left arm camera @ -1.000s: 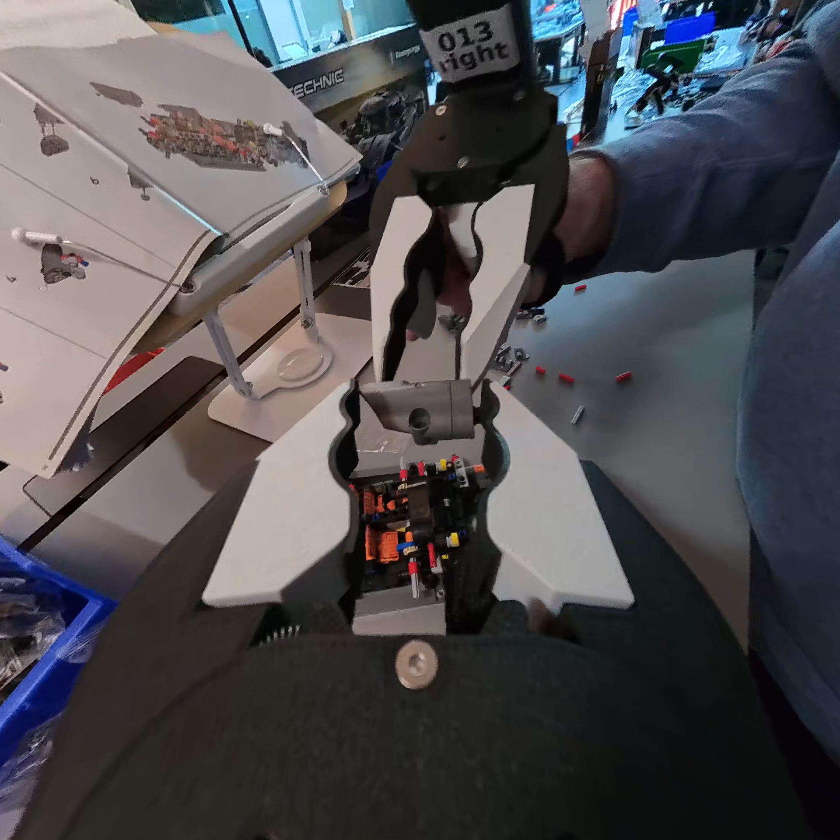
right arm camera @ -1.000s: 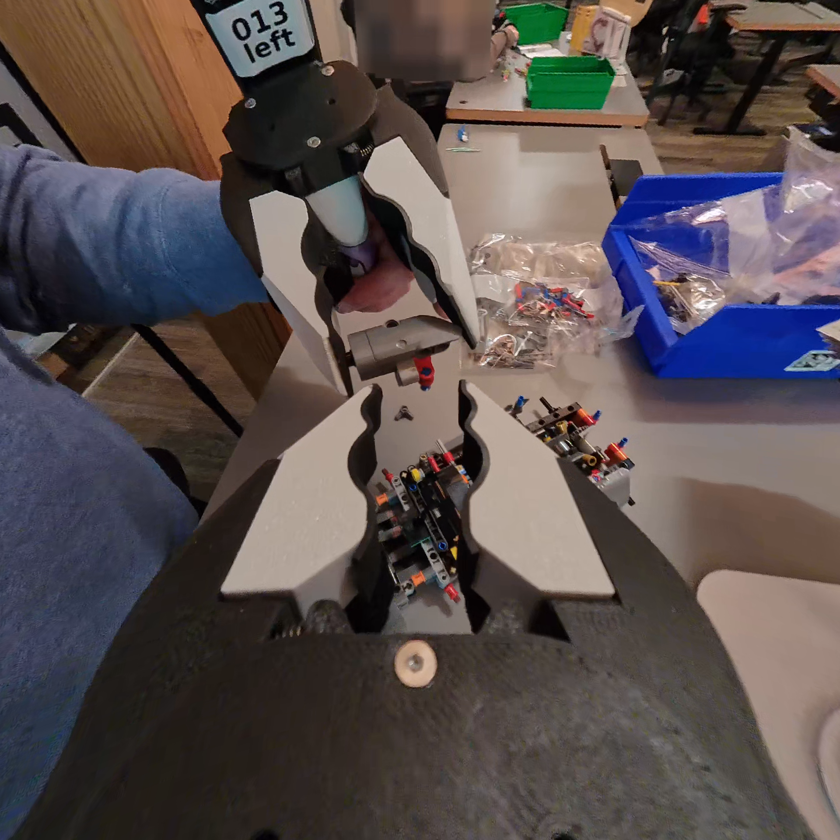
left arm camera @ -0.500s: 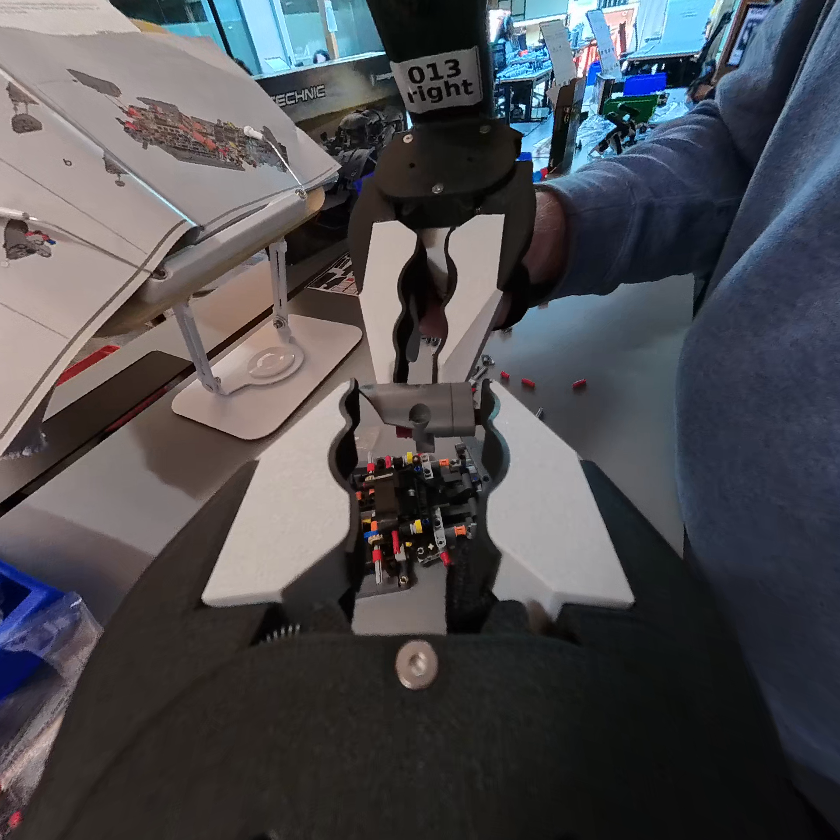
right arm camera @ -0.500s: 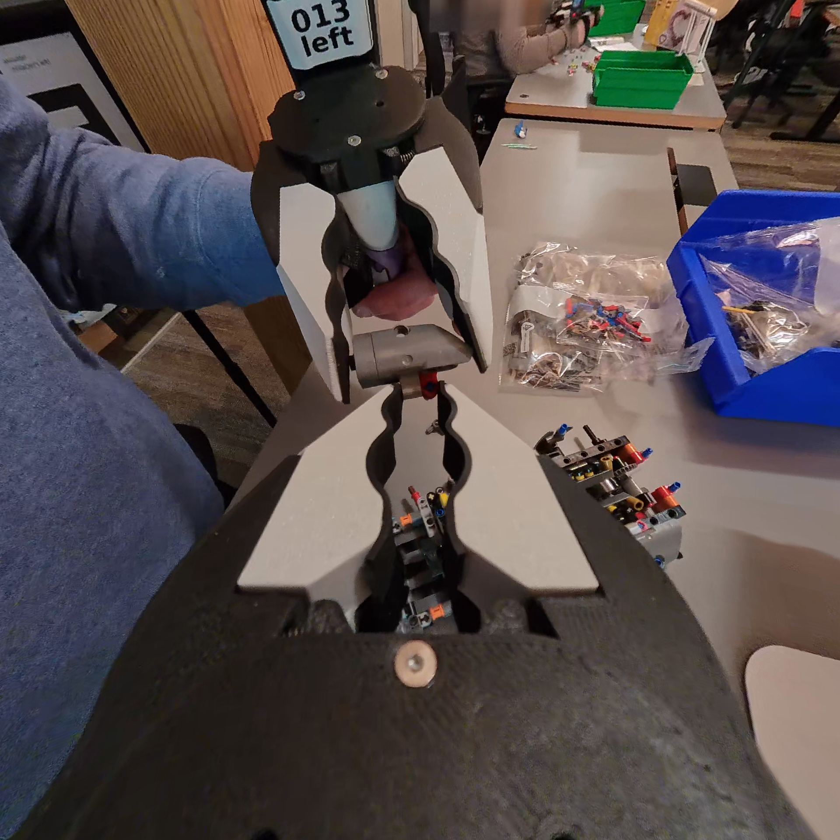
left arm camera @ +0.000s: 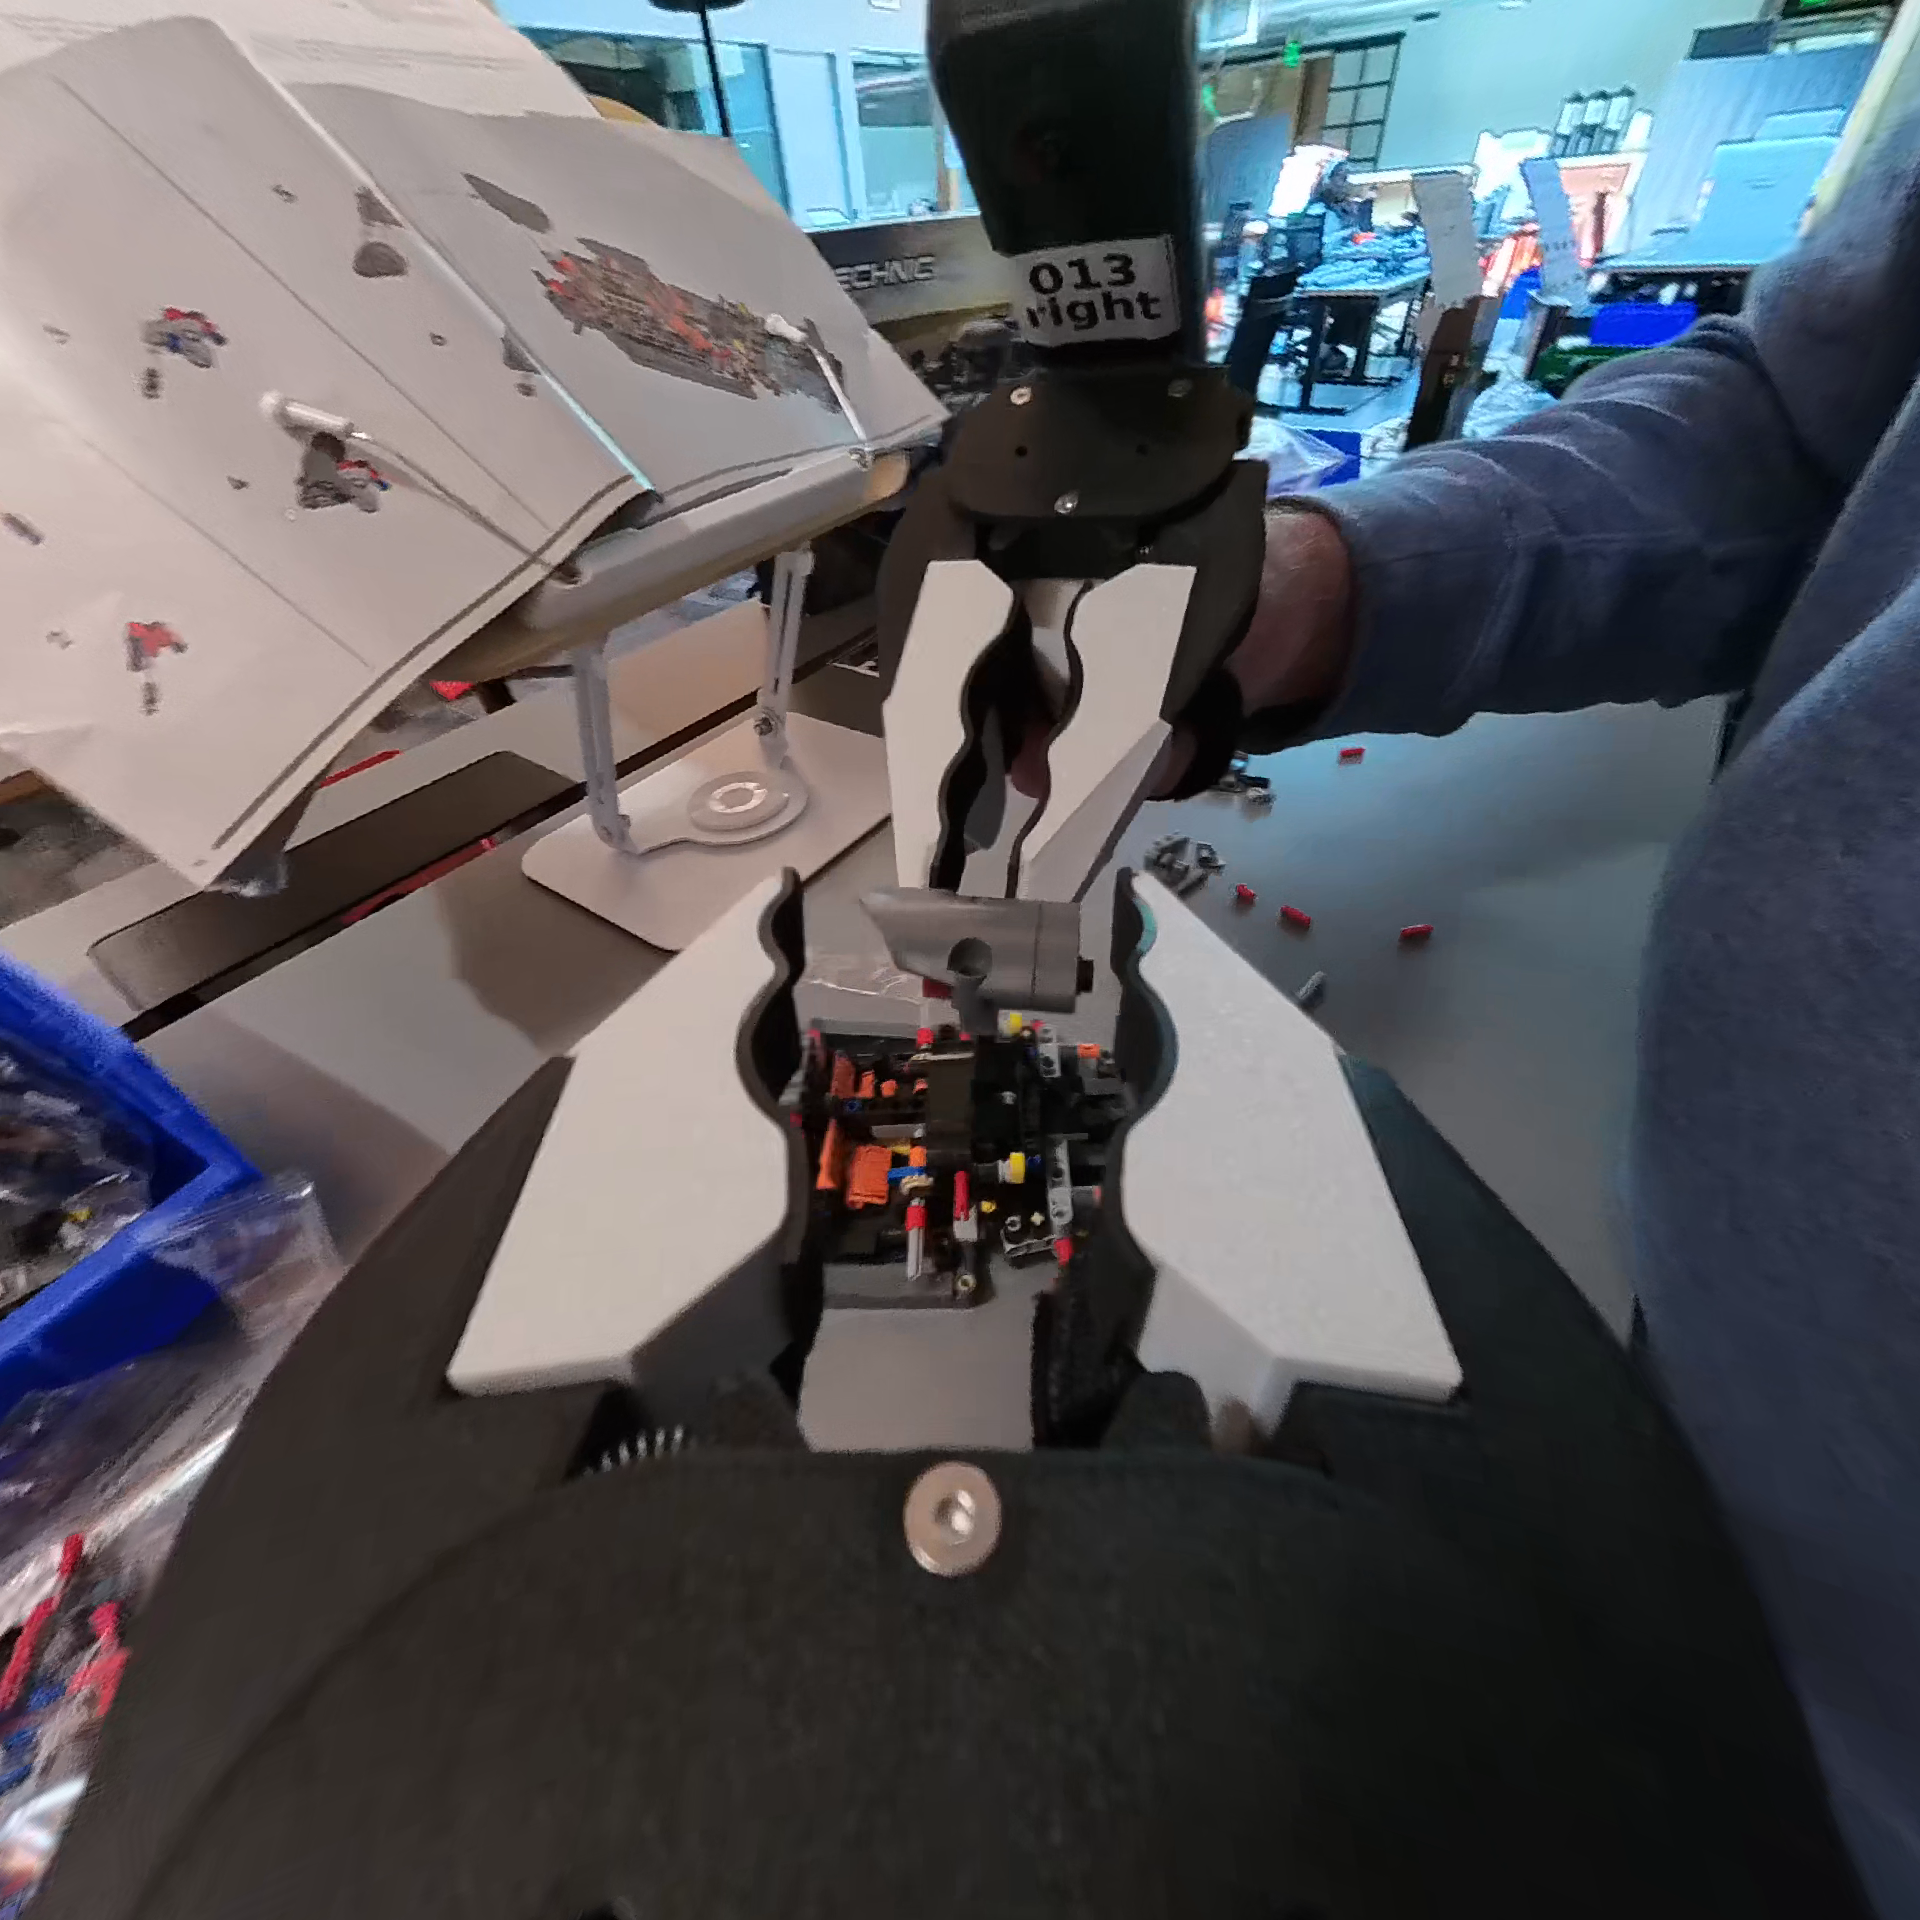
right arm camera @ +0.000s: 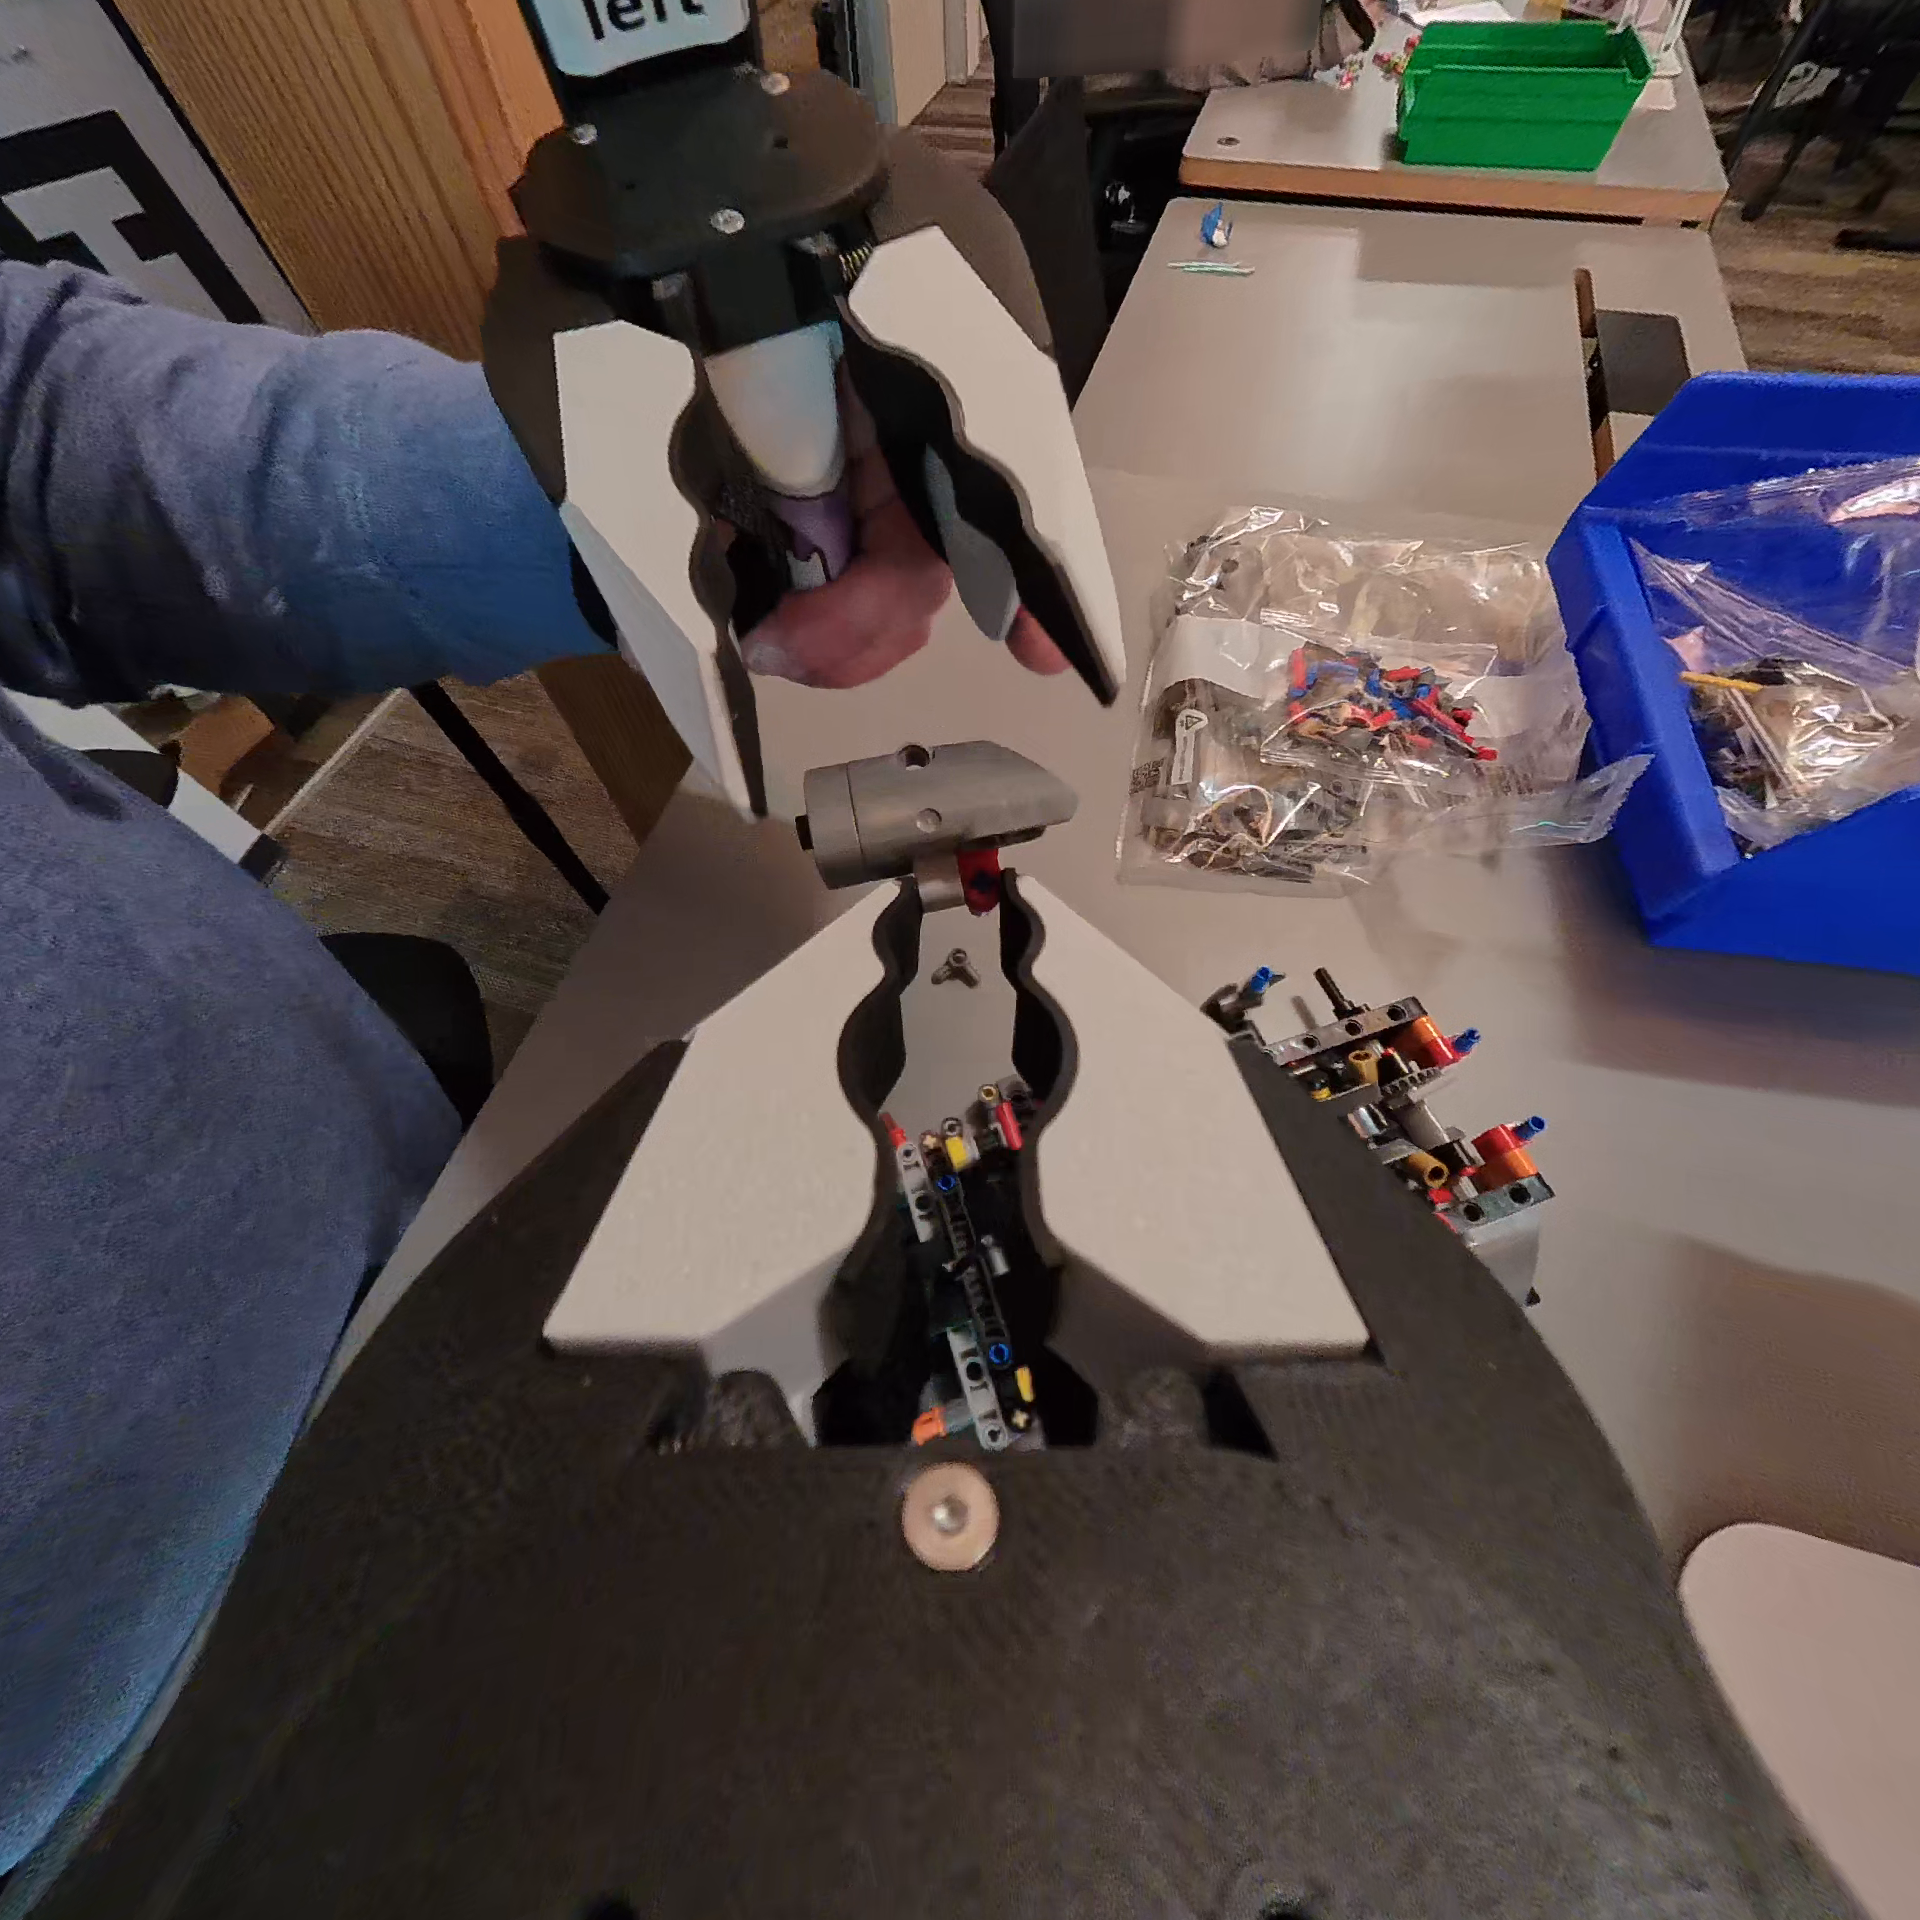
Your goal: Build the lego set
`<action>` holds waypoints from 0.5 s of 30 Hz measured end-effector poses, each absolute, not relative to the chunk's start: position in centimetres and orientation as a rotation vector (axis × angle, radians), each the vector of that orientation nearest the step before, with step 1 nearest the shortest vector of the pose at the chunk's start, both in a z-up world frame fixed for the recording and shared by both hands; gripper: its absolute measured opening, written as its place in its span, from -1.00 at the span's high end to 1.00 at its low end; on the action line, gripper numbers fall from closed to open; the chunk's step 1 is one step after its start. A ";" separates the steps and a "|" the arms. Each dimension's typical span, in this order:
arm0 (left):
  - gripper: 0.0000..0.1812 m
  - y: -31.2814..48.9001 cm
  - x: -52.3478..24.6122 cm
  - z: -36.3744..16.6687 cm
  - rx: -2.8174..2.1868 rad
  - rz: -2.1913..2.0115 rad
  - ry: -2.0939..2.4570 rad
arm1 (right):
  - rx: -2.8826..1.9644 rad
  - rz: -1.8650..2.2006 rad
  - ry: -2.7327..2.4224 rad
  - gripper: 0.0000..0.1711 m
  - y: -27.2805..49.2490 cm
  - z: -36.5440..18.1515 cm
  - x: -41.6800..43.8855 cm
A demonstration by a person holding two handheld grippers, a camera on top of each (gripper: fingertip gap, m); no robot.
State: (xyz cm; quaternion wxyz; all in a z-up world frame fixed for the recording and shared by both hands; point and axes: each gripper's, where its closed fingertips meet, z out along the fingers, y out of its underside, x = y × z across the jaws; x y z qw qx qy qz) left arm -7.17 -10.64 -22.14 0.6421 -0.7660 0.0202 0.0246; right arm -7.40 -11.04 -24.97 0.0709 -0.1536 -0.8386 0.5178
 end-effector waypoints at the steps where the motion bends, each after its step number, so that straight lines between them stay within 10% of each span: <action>1: 0.37 -10.9 -7.7 -22.3 -1.744 0.069 0.017 | -0.464 1.543 -2.522 0.86 -10.9 -25.2 -7.9; 15: 0.52 -12.0 -14.9 -29.7 -1.859 0.140 -0.200 | -0.352 1.099 -2.661 0.86 -9.3 -32.5 -16.6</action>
